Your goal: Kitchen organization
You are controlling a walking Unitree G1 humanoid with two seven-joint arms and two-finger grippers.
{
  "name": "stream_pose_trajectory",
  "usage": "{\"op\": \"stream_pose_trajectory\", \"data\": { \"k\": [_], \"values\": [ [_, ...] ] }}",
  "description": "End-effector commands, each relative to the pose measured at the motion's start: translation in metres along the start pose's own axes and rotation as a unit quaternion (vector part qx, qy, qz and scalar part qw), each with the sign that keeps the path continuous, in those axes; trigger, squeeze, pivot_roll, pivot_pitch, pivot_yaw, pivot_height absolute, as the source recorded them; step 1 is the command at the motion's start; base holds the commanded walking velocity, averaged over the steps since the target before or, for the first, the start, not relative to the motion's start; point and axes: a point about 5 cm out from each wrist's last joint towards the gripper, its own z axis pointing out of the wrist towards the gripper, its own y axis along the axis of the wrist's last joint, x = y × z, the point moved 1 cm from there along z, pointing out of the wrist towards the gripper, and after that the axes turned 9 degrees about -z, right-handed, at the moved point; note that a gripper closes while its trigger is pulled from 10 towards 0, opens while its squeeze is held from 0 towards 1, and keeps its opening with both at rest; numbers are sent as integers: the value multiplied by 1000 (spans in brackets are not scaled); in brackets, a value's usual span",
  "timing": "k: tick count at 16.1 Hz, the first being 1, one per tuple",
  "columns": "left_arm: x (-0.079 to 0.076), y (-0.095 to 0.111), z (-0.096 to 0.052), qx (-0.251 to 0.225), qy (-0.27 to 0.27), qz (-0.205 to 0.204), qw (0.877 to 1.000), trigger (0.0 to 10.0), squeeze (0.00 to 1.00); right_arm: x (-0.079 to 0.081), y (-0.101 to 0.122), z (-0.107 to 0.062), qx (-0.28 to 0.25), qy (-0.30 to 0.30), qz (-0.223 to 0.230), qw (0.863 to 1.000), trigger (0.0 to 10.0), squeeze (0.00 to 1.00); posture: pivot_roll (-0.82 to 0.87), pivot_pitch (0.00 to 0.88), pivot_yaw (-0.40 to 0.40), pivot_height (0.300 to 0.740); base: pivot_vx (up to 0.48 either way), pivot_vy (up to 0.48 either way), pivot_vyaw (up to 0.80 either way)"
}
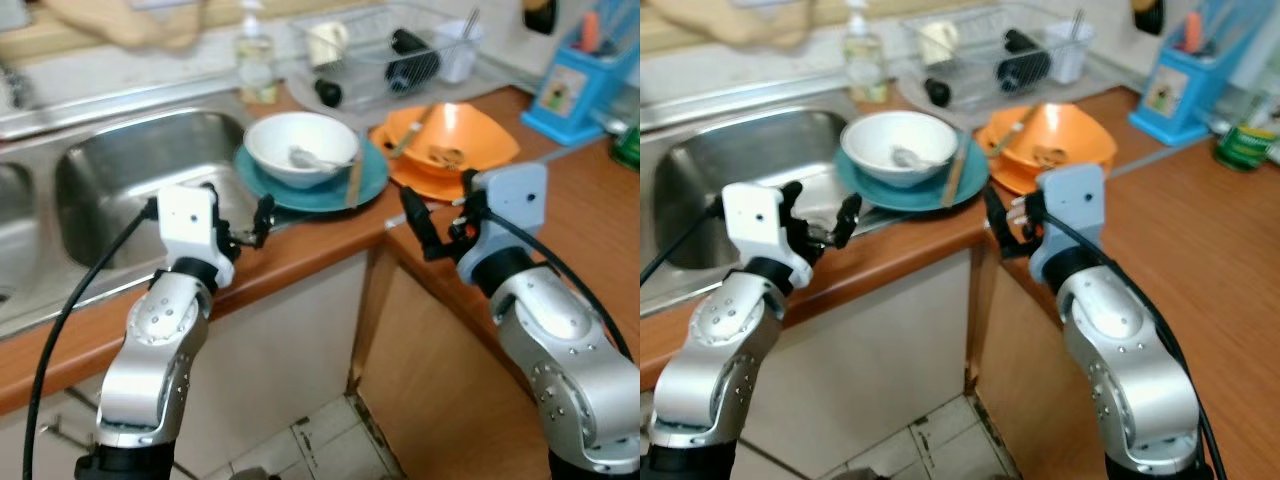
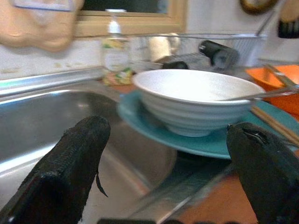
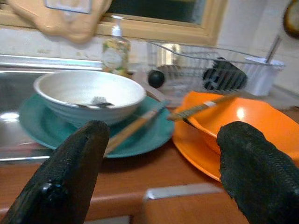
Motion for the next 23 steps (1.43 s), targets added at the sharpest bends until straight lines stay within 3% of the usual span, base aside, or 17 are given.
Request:
{"op": "stream_pose_trajectory", "data": {
  "k": [1, 9, 11, 15, 23],
  "values": [
    [2, 2, 0, -3, 1, 9, 1000, 10000, 0, -1, 0, 1, -2, -4, -3, 1000, 10000, 0, -131, 0, 28, 740, 0, 0, 0],
    [1, 2, 0, -1, -5, -4, 1000, 10000, 0, 1, 2, 2, -17, 6, 10, 1000, 10000, 0, -124, 0, 28, 740, 0, 0, 0],
    [1, 5, 0, -6, -9, -5, 1000, 10000, 0, 5, 6, 3, -25, 25, -39, 999, 10000, 0, -121, 0, 28, 740, 0, 0, 800],
    [-1, 8, 1, -11, -18, -12, 1000, 10000, 0, 4, 9, 2, -39, 18, 0, 999, 10000, 0, -122, 0, 30, 740, 189, 0, 200],
    [-4, 8, 2, -11, -28, -17, 999, 10000, 0, 2, 11, 1, -51, 13, 21, 998, 10000, 0, -120, 0, 28, 740, 270, 0, 0]
  ]
}}
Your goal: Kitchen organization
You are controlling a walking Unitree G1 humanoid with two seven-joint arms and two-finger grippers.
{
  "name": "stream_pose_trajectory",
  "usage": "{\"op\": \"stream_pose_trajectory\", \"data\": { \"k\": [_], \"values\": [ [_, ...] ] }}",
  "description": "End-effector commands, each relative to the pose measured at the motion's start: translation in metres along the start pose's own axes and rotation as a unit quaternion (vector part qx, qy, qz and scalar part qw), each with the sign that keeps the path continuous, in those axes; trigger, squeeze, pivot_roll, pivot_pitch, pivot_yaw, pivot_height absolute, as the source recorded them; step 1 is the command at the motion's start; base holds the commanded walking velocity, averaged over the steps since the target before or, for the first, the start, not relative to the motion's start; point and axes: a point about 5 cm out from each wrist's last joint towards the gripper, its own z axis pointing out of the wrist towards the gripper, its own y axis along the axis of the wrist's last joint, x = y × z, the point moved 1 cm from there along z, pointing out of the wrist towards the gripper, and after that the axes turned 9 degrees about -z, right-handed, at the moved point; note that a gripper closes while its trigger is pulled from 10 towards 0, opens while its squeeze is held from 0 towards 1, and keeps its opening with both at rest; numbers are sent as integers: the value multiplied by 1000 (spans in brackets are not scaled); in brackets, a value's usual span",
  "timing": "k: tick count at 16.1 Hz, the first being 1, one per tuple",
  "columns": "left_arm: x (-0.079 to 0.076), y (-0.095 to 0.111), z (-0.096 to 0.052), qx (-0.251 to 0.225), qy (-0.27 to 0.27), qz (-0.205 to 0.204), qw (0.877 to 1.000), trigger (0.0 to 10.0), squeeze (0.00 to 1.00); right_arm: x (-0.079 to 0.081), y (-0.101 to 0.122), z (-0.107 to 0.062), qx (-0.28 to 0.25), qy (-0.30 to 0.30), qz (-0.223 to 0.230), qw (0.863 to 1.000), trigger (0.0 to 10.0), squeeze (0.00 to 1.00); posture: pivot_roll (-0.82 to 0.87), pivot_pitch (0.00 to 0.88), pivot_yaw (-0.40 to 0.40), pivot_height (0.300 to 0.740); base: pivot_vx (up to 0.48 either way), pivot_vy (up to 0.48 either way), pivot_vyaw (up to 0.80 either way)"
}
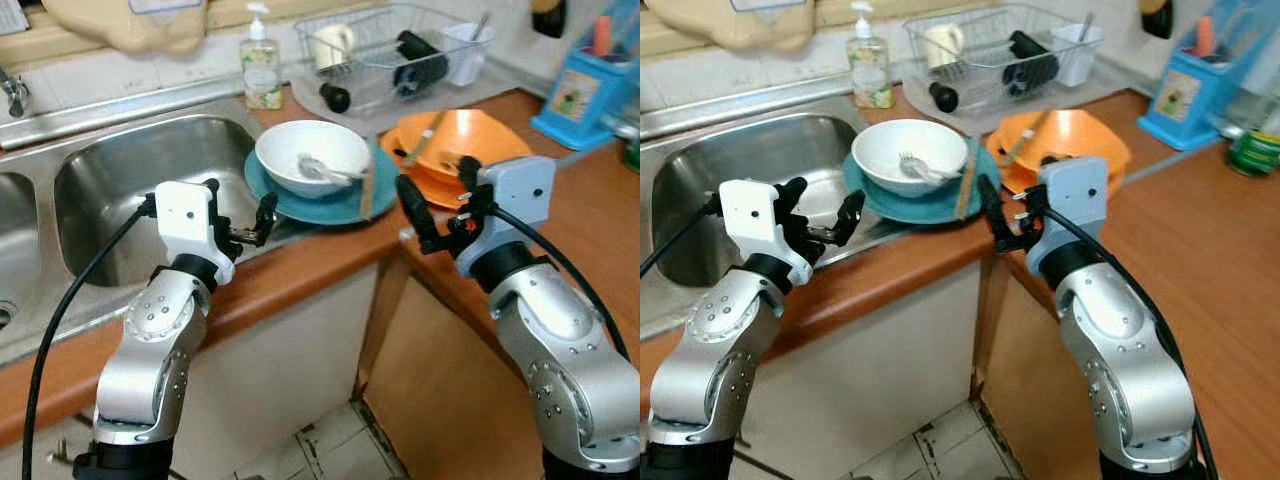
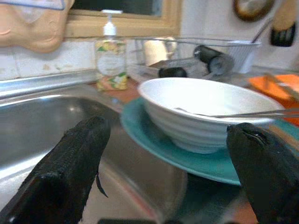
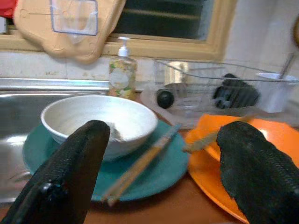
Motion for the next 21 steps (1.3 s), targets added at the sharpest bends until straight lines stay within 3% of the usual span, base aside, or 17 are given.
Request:
{"op": "stream_pose_trajectory", "data": {
  "k": [1, 7, 11, 15, 17, 21],
  "values": [
    [-1, 5, 1, -8, -3, 1, 1000, 10000, 0, -1, 3, 0, -9, 0, 0, 1000, 10000, 0, -120, 0, 28, 740, 277, 0, 0],
    [-1, 5, -1, -12, -6, -2, 1000, 10000, 0, 1, 3, -1, -11, 10, 0, 1000, 10000, 0, -120, 0, 25, 740, 274, 0, 0],
    [-2, 10, -5, -38, -7, -14, 999, 10000, 0, 2, 4, -2, -17, 22, 8, 1000, 10000, 0, -115, 0, 22, 740, 0, 0, 0],
    [9, 15, -7, -39, -5, -2, 999, 10000, 0, 4, 5, 1, -21, 32, 36, 999, 10000, 0, -112, 0, 22, 740, 0, 0, 0],
    [9, 10, -2, -2, -30, 17, 999, 10000, 0, 5, 0, 5, 1, 52, 53, 997, 10000, 0, -113, 0, 26, 740, 0, 0, 0],
    [-1, 7, 1, 26, -114, 23, 993, 10000, 0, 4, -7, 21, 28, 69, 62, 995, 10000, 0, -117, 0, 31, 740, 0, 0, 0]
  ]
}}
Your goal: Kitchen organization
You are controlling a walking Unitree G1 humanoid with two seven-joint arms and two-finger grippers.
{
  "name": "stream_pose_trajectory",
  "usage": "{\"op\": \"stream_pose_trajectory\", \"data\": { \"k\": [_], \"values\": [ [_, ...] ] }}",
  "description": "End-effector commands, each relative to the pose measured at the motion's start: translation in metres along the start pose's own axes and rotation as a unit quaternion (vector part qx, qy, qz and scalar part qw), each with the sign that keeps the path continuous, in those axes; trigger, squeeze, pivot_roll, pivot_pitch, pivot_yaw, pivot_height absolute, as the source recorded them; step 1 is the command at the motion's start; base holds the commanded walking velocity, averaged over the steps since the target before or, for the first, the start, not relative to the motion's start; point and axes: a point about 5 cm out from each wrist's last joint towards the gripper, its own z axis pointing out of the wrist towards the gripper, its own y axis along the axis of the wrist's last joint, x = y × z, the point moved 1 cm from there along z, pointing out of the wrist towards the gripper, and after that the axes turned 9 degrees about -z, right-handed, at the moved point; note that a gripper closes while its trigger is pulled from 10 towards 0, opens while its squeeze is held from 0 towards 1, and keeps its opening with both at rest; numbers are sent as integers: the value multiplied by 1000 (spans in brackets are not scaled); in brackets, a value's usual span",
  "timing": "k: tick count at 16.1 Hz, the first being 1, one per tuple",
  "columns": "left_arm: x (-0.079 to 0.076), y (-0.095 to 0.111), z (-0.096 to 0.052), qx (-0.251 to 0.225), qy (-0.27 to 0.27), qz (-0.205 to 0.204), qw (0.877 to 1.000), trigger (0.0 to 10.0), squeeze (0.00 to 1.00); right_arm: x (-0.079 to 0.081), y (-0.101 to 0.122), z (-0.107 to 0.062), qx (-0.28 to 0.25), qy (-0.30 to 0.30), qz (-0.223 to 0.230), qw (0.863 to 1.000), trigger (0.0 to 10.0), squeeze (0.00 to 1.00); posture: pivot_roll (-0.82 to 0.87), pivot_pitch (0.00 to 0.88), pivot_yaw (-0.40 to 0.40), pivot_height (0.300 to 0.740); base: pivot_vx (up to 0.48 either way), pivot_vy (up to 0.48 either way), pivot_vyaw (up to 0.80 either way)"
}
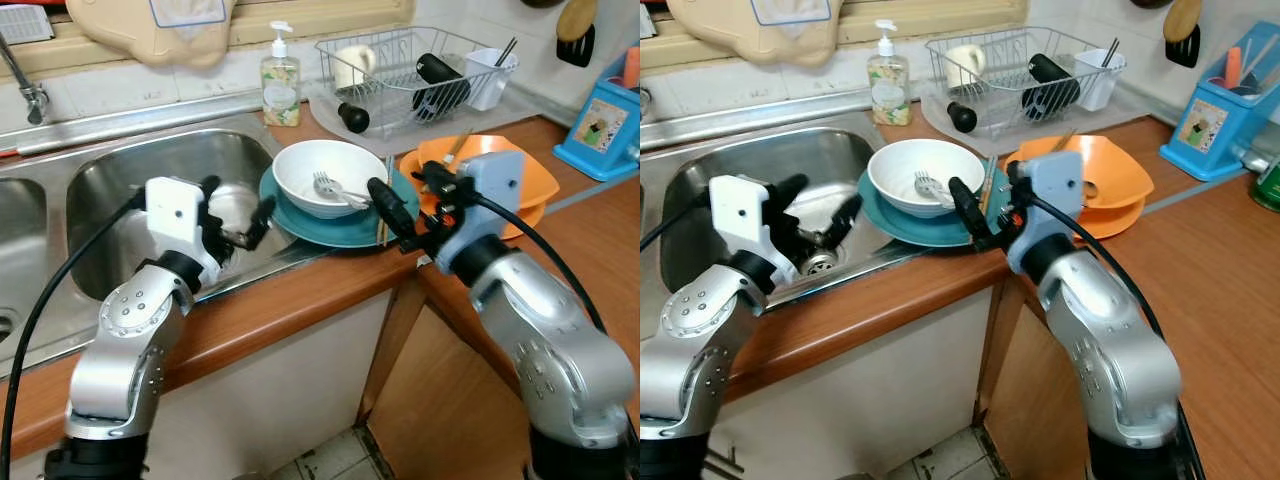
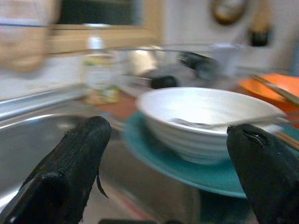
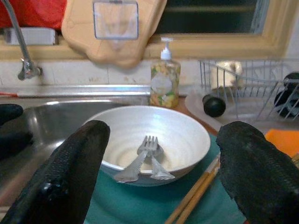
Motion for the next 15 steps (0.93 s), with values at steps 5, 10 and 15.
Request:
{"op": "stream_pose_trajectory", "data": {
  "k": [5, 10, 15],
  "values": [
    [-19, 0, -5, 35, -109, -26, 993, 10000, 0, -13, -9, 11, 12, -1, 40, 999, 0, 0, -107, 0, 26, 740, 0, 0, 0],
    [-29, -7, -10, 61, -149, -40, 986, 10000, 0, -14, -10, 19, 5, 28, 43, 999, 0, 0, -112, 0, 31, 740, 0, 0, 0],
    [-34, -8, -12, 70, -163, -44, 983, 10000, 0, -12, -15, 22, 10, 55, 37, 998, 0, 0, -112, 0, 31, 740, 0, 0, 0]
  ]
}}
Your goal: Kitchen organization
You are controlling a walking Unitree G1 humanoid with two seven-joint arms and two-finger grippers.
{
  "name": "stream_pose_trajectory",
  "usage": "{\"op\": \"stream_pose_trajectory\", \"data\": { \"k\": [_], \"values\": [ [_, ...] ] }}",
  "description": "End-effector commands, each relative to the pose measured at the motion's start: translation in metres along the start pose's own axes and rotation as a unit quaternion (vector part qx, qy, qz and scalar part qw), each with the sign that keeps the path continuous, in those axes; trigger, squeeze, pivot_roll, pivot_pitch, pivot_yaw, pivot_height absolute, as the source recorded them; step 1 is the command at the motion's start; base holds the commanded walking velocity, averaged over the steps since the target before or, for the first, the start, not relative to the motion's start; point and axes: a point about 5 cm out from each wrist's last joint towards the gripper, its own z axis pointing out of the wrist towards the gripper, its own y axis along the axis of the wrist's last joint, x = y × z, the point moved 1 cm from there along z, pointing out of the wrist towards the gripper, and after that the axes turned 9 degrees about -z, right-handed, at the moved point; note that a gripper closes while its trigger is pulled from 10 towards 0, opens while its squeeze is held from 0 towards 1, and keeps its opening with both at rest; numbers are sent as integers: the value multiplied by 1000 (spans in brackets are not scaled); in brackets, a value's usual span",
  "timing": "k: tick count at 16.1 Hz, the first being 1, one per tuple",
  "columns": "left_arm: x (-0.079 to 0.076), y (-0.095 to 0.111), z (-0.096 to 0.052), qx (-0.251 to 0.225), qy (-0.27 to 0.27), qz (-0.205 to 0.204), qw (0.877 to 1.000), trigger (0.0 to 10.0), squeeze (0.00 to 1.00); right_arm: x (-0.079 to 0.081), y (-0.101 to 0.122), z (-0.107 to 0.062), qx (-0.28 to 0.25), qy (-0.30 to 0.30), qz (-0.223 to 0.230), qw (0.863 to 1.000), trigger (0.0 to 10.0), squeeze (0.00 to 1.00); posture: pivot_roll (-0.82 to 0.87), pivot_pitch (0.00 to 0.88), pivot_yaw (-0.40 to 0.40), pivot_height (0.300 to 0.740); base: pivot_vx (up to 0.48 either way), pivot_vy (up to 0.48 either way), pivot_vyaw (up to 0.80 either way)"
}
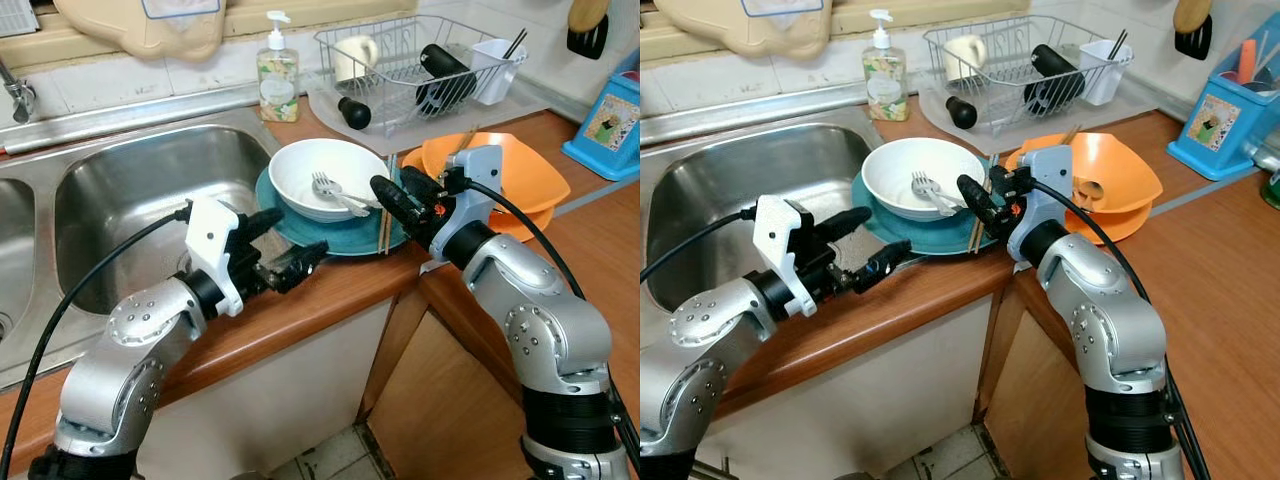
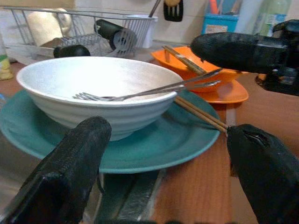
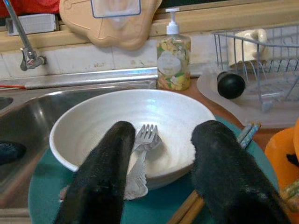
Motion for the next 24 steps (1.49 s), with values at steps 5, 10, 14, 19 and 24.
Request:
{"op": "stream_pose_trajectory", "data": {
  "k": [5, 10, 14, 19, 24],
  "values": [
    [-5, 1, 0, 8, -14, 5, 1000, 10000, 0, 6, -1, 5, 3, 35, -15, 999, 10000, 0, -111, 0, 34, 740, 0, 0, 0],
    [-8, 2, 0, 10, -22, 4, 1000, 10000, 0, 3, 2, 5, -9, 32, -11, 999, 10000, 0, -109, 0, 33, 740, 0, 0, 0],
    [-8, 2, 0, 11, -26, 3, 1000, 10000, 0, -3, 12, -2, -39, 35, 5, 999, 10000, 1000, -110, 0, 35, 740, 0, 0, 0],
    [-10, 1, 0, 17, -35, 3, 999, 10000, 0, 0, 12, -6, -31, 59, -16, 998, 10000, 671, -113, 0, 39, 740, 0, 0, 0],
    [-12, -1, 0, 24, -41, 4, 999, 10000, 0, 1, -8, -1, 31, 58, -67, 996, 10000, 0, -110, 0, 37, 740, 0, 0, 0]
  ]
}}
